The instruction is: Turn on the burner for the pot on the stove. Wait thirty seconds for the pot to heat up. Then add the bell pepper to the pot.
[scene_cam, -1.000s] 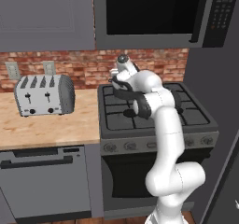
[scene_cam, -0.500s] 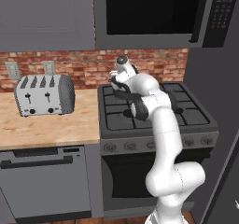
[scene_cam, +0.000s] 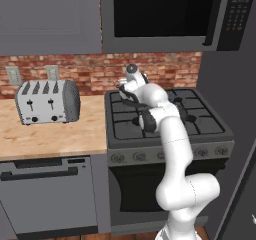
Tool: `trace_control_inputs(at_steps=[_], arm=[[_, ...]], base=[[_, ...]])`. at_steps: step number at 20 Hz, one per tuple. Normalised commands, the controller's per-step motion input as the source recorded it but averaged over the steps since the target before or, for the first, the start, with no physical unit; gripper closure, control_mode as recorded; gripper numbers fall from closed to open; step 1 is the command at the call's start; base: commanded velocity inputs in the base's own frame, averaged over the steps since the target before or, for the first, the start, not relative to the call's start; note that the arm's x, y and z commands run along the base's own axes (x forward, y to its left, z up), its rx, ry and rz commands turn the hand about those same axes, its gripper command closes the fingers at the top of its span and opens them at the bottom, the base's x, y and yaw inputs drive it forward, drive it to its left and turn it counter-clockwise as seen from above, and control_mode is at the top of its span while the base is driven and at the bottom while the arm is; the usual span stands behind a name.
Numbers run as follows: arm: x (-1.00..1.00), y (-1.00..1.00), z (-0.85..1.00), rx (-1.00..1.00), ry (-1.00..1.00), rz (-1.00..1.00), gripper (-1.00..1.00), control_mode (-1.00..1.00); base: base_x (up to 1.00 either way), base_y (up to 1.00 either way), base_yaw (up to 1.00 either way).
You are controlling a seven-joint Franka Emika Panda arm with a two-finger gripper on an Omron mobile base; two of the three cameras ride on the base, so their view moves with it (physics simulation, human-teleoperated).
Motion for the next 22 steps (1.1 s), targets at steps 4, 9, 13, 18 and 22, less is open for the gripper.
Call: trace_control_inputs(at_steps=[4, 9, 13, 18, 22], arm=[[0.29, -0.03, -0.12, 0.01, 0.08, 0.00, 1.00, -1.00], [0.20, 0.00, -0.13, 0.01, 0.13, 0.00, 1.00, -1.00], [0.06, 0.00, -0.17, 0.02, 0.14, 0.00, 1.00, -1.00], [0.00, -0.06, -0.08, 0.05, 0.07, 0.00, -1.00, -1.00], [-0.03, -0.17, 0.00, 0.04, 0.00, 0.00, -1.00, -1.00]], base=[[0.00, 0.00, 0.00], [0.00, 0.00, 0.00], [0.00, 0.00, 0.00], [0.00, 0.00, 0.00], [0.00, 0.00, 0.00]])
